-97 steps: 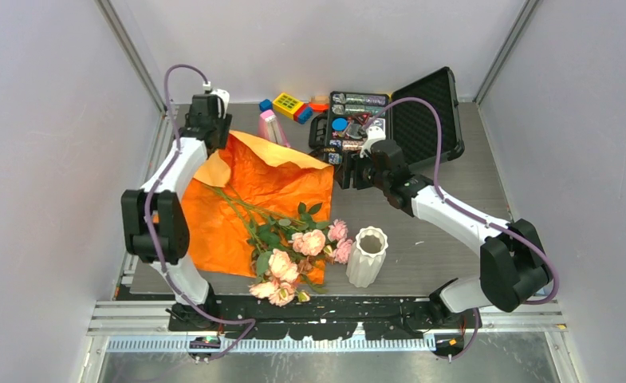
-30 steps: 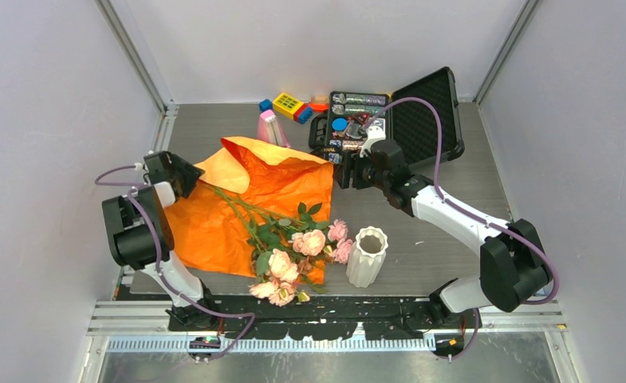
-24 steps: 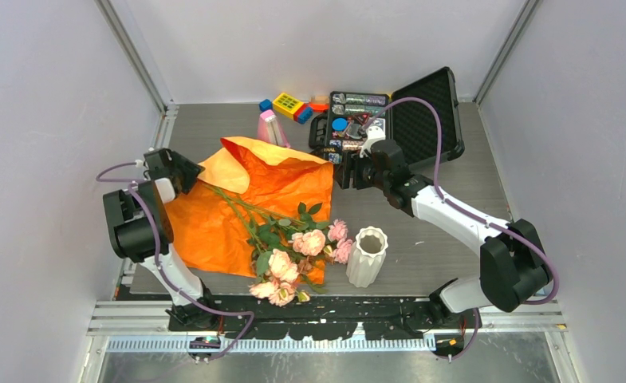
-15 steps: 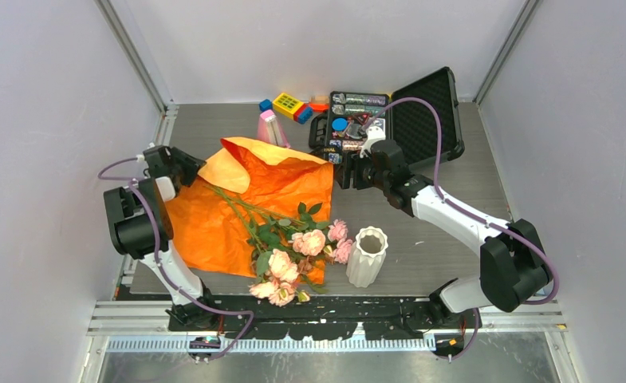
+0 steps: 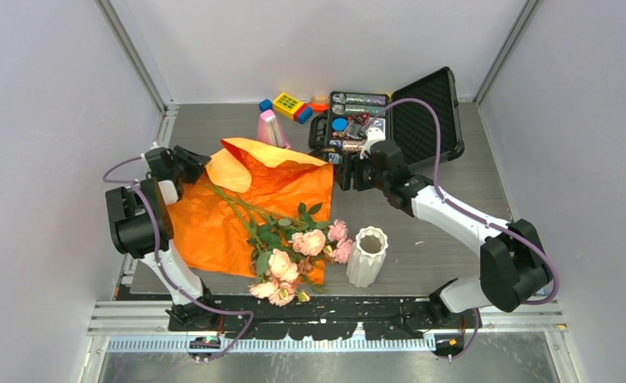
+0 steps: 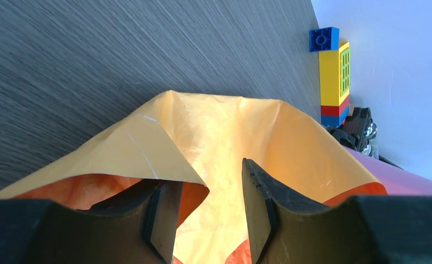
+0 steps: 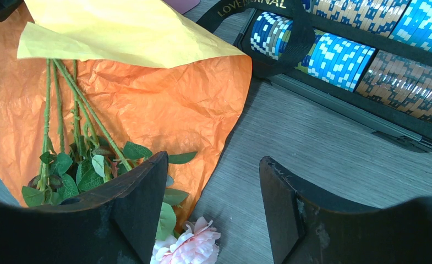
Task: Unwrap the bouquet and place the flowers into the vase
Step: Unfold the wrapping paper at the center of the board.
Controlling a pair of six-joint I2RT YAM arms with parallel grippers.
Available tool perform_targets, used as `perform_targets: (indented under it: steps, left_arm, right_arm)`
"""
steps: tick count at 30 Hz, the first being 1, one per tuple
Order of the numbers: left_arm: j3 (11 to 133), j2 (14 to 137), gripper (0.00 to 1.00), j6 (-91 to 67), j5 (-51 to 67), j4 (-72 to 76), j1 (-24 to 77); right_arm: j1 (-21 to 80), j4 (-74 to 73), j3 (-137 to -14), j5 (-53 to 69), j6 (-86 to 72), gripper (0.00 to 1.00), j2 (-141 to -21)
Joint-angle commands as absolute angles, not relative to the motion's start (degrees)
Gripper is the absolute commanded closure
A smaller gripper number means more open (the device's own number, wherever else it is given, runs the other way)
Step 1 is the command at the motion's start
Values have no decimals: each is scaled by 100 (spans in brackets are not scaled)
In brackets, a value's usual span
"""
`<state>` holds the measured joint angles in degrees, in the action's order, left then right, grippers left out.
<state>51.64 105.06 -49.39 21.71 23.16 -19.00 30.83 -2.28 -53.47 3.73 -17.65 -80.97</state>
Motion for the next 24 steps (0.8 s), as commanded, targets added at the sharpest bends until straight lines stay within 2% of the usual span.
perform_targets:
  steps: [1, 15, 17, 24]
  left_arm:
    - [5027, 10336, 55, -5008, 2320, 2675, -1831]
    - [4953, 10324, 54, -4754, 2111, 2246, -1725]
    - [4989, 10312, 60, -4692, 2101, 2121, -1712]
    - [5059, 10021, 98, -4749, 2233, 2009, -1718]
  right_arm:
    - [3067, -141, -5583, 372, -1696, 33, -7851]
    - [3067, -167, -5563, 373, -1704, 34, -7761]
    - [3067, -167, -5563, 377, -1706, 34, -7755]
    - [3070, -201, -5563, 358, -1705, 34, -7699]
